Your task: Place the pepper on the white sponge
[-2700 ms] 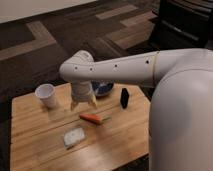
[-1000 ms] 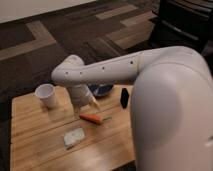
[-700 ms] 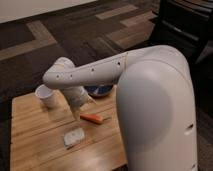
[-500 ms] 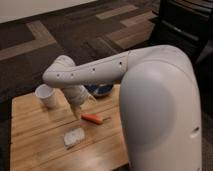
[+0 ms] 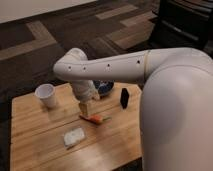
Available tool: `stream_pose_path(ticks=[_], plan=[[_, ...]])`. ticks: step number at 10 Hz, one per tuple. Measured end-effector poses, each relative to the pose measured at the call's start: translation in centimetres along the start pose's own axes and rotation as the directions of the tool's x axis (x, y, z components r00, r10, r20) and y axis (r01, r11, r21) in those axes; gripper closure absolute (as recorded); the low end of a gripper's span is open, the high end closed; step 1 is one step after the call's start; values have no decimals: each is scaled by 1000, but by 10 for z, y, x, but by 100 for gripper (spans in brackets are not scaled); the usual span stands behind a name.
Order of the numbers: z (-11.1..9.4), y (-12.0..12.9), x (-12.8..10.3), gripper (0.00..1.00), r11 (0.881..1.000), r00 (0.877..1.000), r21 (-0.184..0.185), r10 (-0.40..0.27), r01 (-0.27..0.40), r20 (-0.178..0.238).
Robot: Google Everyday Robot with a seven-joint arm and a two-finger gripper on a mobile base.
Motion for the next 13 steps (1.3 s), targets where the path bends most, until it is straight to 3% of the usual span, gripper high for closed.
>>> stream_pose_path(ticks=[3,5,7,10,13], plan=[[2,-2,0,35,1000,1000,12,-6,6,-2],[22,-7,-19,35,994,994,53,-93,90,50],[33,-4,-37,35,985,981,78,-161,153,107],[54,2,-49,35,978,964,73,-203,193,173],[78,1,-54,35,968,947,59,-251,244,199]])
